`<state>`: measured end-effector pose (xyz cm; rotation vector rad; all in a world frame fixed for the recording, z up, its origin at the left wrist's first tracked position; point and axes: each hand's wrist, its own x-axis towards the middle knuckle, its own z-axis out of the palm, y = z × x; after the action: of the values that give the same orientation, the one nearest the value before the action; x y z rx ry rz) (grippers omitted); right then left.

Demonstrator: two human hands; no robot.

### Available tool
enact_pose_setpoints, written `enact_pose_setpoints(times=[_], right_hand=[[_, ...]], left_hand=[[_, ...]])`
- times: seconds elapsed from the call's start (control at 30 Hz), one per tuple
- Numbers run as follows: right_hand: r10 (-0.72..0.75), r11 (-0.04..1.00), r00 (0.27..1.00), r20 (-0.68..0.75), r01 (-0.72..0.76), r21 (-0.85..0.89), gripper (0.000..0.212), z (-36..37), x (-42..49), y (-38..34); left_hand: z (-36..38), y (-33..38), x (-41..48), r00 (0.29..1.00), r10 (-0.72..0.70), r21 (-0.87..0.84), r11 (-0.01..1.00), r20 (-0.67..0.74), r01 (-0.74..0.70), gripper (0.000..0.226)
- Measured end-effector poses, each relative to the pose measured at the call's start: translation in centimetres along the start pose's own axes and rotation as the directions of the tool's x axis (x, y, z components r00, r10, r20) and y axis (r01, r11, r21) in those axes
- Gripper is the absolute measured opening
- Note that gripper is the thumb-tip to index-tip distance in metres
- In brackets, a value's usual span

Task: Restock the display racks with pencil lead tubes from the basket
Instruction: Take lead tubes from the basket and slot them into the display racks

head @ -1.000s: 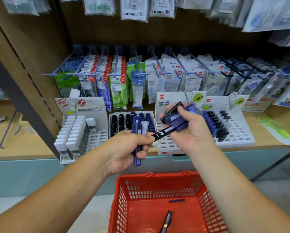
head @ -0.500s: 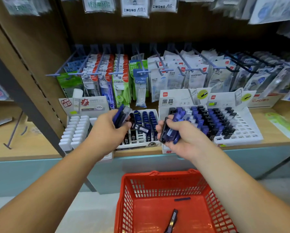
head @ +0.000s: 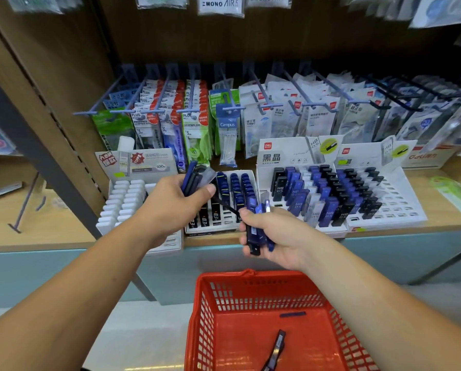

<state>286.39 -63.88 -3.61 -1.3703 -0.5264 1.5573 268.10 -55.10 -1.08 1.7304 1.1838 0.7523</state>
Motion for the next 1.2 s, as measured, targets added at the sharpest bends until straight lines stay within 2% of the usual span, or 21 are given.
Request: enact_pose_setpoints(times=[0.13, 0.27, 0.37, 0.43, 0.53, 0.6, 0.8, 1.0, 1.1, 1.2], right_hand=[[-0.013, 1.000, 0.999, 0.047, 0.014, -0.018, 0.015, 0.0, 0.6, 0.6], [0.002, 1.000, 0.998, 0.069, -0.001, -0.014, 0.014, 0.4, 0.8, 1.1], [-0.005, 0.999, 0.999, 0.045, 0.007, -0.044, 0.015, 0.3, 1.1, 1.5], [-0.001, 1.000, 0.999, 0.035, 0.002, -0.030, 0.014, 0.0, 1.2, 1.6], [0.010, 1.000, 1.000, 0.017, -0.011, 0.024, 0.016, -0.3, 1.4, 1.3], [0.019, 0.999, 1.000, 0.019, -0.019, 0.034, 0.019, -0.5, 1.2, 1.1], [0.061, 0.996, 0.993, 0.104, -0.068, 0.063, 0.019, -1.1, 0.2, 0.3], [0.016, 1.000, 0.993, 0.115, -0.016, 0.003, 0.030, -2.0, 0.1, 0.1], [-0.009, 0.999, 0.991, 0.131, 0.004, 0.042, 0.029, -2.5, -0.1, 0.0], [0.003, 0.996, 0.984, 0.177, -0.018, 0.082, 0.029, -3.2, -0.5, -0.2]], left_hand=[[0.3, 0.3, -0.1, 1.000, 0.004, -0.133, 0.991, 0.002, -0.004, 0.029], [0.4, 0.2, 0.1, 0.999, 0.023, -0.147, 0.989, -0.034, -0.027, 0.025], [-0.6, -0.1, 0.3, 0.996, 0.083, 0.077, 0.993, 0.043, -0.086, 0.016], [-1.4, -0.3, 0.6, 0.992, 0.117, 0.284, 0.951, 0.045, -0.125, 0.021], [-1.6, -0.8, 1.1, 0.989, 0.142, 0.439, 0.887, 0.044, -0.147, 0.026], [-1.0, -1.2, 1.4, 0.986, 0.144, 0.493, 0.854, 0.082, -0.166, 0.024], [0.1, -1.3, 1.9, 0.978, 0.171, 0.558, 0.803, 0.121, -0.210, 0.037], [0.8, -1.4, 2.2, 0.954, 0.207, 0.637, 0.710, 0.218, -0.300, 0.016], [1.4, -1.5, 2.4, 0.942, 0.240, 0.688, 0.643, 0.236, -0.336, 0.007], [1.6, -1.7, 2.4, 0.929, 0.297, 0.694, 0.622, 0.221, -0.364, 0.005]])
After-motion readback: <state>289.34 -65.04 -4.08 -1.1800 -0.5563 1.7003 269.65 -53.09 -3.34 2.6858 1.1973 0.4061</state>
